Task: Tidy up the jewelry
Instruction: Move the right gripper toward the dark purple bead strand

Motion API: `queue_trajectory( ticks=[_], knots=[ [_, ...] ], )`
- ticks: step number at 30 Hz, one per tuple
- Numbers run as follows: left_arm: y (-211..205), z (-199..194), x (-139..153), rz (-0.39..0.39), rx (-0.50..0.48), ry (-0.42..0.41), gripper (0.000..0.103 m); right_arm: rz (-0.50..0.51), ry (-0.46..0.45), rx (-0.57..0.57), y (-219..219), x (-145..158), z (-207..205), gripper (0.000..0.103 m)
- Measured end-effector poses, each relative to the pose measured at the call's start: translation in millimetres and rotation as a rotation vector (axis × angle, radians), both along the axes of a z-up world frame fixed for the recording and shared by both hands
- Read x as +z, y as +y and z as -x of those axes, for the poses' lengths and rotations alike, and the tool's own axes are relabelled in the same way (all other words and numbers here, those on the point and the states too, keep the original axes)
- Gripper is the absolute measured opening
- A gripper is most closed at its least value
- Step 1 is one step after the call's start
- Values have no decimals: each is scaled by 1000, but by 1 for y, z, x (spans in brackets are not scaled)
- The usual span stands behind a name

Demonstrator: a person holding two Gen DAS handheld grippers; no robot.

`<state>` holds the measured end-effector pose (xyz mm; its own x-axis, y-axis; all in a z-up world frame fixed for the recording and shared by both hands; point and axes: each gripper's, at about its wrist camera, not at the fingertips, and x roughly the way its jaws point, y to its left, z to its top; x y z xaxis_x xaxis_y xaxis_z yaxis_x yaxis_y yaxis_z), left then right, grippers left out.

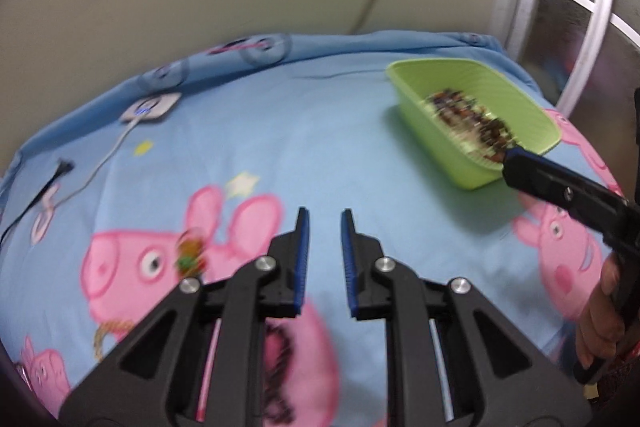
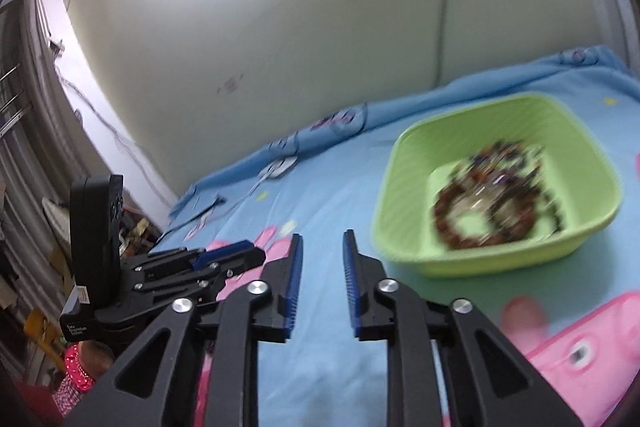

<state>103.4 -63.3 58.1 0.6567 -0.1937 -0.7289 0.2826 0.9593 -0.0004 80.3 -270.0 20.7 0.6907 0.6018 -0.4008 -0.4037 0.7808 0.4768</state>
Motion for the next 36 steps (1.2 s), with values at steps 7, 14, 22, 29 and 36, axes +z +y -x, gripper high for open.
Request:
queue_trajectory(
  ticks=[7,14,22,29,36],
  knots=[
    [47,19,-12,-14,91,-2,15,61,66,74,51,-20,11,9],
    [85,33,-21,-37,188,-21,17,118,103,115,90,-30,13,9],
    [112,46,-31,-58,271,-44,24,166,144,95,108,-42,8,9],
    [112,49,-35,-83,291,-70,24,163,167,50,103,-45,6,9],
    [106,51,-37,-128,284,-87,24,151,170,31,102,-45,8,12]
  ],
)
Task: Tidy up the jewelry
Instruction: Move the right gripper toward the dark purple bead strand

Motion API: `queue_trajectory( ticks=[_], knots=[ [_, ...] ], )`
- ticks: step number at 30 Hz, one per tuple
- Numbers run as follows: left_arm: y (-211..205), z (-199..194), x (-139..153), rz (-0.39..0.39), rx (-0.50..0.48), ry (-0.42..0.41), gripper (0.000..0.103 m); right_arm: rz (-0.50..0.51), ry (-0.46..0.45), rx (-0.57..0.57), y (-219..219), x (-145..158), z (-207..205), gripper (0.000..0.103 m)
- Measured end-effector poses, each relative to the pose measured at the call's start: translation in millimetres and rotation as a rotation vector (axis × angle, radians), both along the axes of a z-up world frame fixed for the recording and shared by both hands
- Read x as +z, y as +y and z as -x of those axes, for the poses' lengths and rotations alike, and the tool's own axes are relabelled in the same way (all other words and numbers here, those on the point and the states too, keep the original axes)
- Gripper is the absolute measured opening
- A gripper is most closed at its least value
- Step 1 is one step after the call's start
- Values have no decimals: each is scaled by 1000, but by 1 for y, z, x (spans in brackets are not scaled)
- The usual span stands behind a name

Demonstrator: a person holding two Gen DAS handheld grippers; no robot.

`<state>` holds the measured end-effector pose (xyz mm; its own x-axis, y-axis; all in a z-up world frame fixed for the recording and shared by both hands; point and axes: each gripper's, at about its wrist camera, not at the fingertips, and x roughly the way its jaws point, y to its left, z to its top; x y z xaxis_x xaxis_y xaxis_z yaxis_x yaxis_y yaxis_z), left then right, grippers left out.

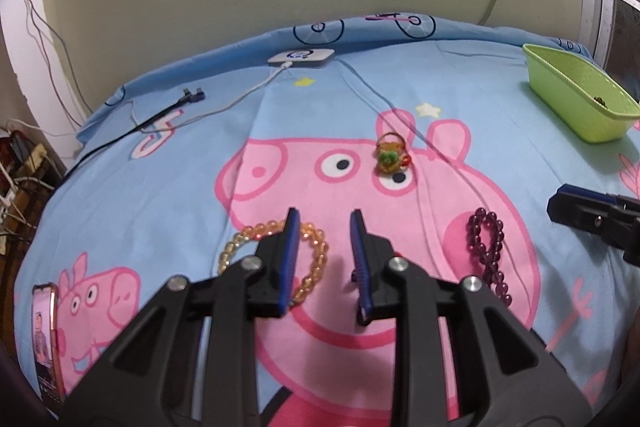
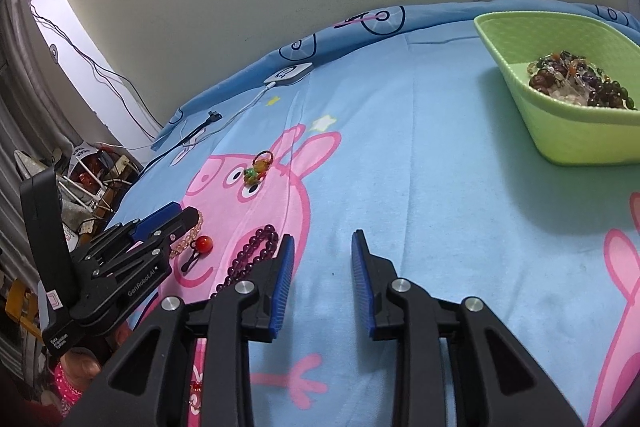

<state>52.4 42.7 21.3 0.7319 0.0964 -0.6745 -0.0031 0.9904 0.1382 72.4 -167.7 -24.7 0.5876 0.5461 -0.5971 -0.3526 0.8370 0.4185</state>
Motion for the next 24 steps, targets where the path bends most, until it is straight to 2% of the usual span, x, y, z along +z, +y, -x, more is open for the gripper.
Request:
queue_trajectory(
  ticks=[24],
  knots=[
    [1,-3,-2,2,15,20,24,-36,24,-14,-3,0,0,17]
  ],
)
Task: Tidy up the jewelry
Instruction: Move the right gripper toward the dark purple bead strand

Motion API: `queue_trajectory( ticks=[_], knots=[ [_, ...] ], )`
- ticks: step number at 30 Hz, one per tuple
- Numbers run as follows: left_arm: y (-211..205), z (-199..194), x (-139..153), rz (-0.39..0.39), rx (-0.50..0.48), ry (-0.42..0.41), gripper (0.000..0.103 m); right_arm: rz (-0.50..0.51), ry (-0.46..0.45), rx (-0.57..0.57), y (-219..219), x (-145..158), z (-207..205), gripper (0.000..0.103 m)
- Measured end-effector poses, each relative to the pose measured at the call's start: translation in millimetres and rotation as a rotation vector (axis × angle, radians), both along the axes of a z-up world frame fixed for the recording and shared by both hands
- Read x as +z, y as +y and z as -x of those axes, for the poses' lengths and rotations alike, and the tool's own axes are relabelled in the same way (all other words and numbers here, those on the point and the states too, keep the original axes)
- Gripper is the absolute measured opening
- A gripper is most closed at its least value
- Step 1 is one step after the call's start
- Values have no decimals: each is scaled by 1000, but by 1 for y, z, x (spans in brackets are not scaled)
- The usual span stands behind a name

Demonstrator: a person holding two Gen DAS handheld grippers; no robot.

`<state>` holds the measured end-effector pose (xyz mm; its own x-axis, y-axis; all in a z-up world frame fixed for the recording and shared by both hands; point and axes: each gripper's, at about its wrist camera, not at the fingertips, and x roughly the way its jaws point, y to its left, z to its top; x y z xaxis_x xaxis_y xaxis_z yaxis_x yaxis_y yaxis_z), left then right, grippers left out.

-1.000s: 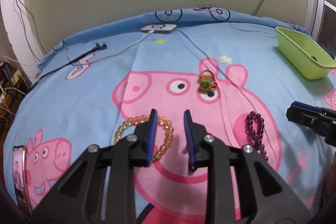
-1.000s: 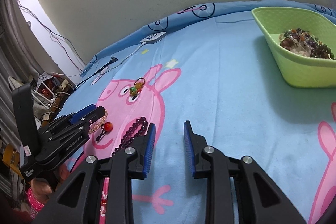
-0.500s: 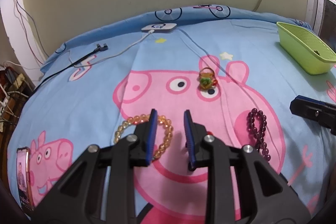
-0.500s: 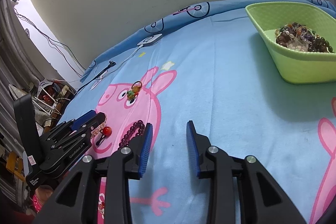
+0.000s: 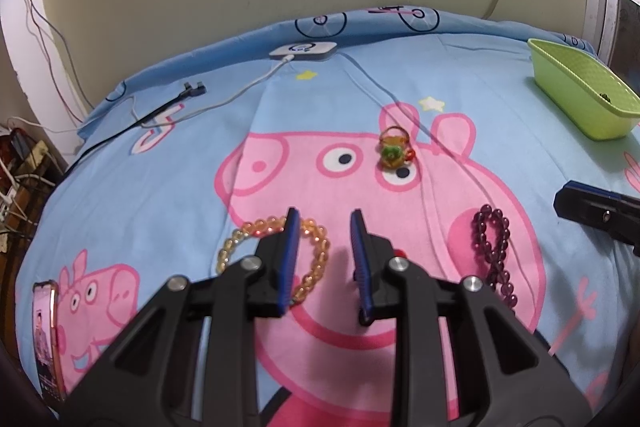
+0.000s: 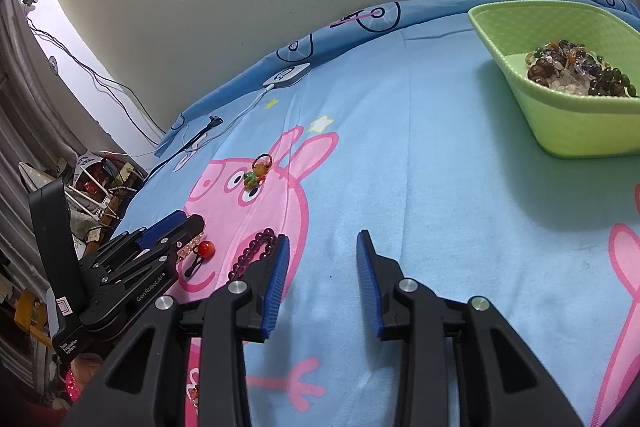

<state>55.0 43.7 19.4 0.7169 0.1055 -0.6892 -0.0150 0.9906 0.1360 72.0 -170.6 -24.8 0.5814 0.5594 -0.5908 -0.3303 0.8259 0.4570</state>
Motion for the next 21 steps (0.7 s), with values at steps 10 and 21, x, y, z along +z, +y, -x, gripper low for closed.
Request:
queue_trajectory(
  ticks=[10,21],
  knots=[
    [1,-1,0,-1,-2,3,24,-2,1,1,0,0,0,17],
    [3,-3,-1,-1,-2,5,24,1,-1,8,-1,0,-1,17]
  ],
)
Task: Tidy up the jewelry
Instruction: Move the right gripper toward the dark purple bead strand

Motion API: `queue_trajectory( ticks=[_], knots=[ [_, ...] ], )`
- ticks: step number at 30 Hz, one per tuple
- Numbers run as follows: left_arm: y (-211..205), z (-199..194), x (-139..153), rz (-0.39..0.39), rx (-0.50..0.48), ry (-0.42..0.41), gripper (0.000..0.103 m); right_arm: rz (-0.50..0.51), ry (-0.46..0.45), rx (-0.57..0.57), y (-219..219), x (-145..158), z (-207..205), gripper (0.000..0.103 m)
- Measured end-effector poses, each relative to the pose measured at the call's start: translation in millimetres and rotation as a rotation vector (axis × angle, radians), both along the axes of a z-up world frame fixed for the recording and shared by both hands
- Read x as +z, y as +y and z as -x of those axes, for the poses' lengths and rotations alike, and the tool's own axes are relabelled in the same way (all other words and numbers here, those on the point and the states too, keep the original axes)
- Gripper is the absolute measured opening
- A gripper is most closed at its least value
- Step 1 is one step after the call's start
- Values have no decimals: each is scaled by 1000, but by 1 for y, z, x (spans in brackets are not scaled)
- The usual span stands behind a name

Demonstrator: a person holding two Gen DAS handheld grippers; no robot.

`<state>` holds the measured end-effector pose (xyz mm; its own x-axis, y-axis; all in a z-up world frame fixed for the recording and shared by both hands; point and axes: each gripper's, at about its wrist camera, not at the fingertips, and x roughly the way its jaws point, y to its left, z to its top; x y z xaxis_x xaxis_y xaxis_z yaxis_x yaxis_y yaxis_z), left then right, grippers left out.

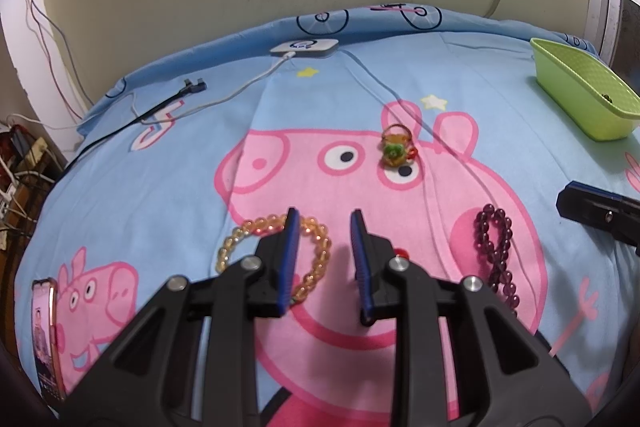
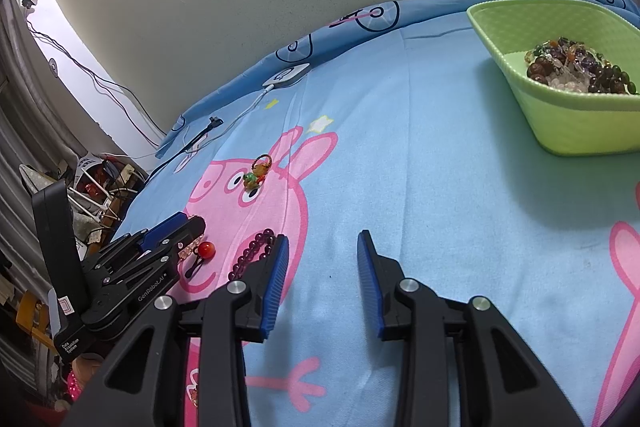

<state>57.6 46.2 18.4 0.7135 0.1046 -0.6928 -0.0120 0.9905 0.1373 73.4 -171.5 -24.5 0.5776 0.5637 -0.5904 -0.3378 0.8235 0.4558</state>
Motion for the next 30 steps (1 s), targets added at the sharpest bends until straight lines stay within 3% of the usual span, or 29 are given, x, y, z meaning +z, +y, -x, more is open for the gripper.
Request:
queue_trajectory(
  ticks=[21,30],
  knots=[
    [4,-1,-1,8,18,2,24,22,-1,29,3,-1,-4,17],
    [7,-8,-4,14,44,40,24,19,6,67,6,-2,-7,20]
  ],
)
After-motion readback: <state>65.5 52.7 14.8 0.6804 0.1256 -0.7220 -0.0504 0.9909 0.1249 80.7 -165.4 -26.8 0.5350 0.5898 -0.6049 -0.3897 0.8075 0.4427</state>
